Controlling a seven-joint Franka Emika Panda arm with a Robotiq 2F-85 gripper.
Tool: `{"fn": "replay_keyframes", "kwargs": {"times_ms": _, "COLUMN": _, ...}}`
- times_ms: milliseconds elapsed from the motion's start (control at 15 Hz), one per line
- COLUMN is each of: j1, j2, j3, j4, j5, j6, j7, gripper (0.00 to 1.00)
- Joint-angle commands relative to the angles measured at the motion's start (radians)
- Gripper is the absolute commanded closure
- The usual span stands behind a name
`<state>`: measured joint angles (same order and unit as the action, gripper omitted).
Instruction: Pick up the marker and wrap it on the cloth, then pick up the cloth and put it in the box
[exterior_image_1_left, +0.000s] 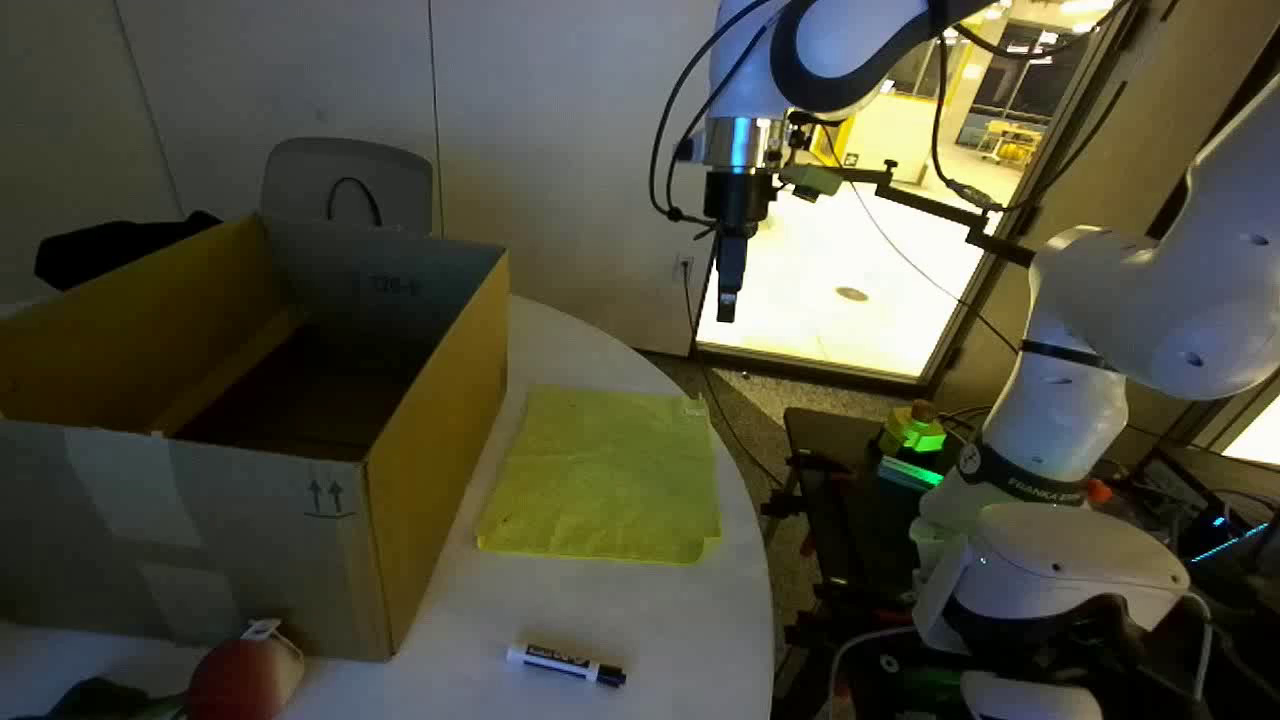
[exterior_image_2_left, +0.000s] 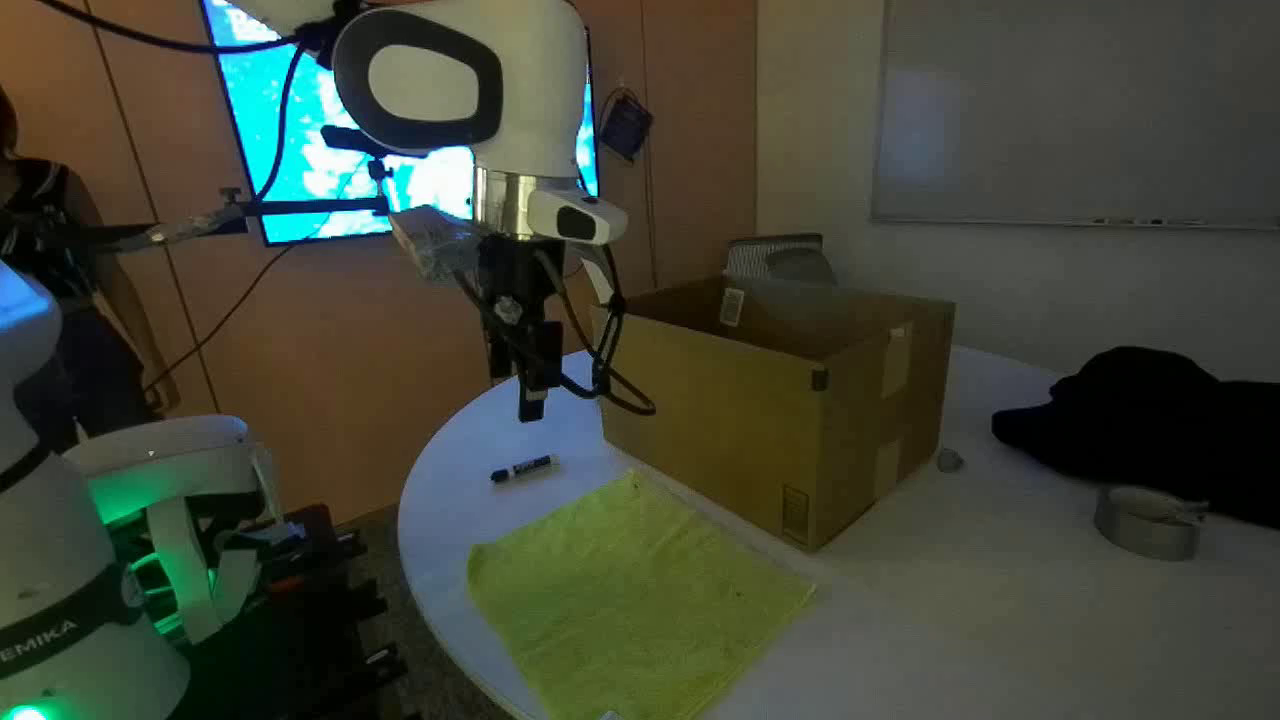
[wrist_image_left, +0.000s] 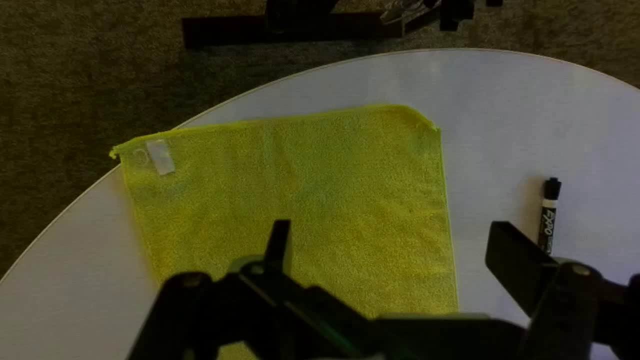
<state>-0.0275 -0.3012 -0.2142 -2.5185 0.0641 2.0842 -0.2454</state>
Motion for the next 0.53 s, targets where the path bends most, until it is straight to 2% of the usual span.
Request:
{"fn": "replay_keyframes", "kwargs": {"times_ms": 0, "j1": -0.022, "j2": 0.001, "j3": 0.022, "j4": 0.004, "j5": 0.007, "j6": -0.002, "j7": -0.006, "gripper": 0.00}}
{"fn": "replay_keyframes", "kwargs": {"times_ms": 467, "j1": 0.005, "j2": 0.045, "j3": 0.047, "j4": 0.006, "j5": 0.021, "j6": 0.014, "j7": -0.050, "gripper": 0.00}}
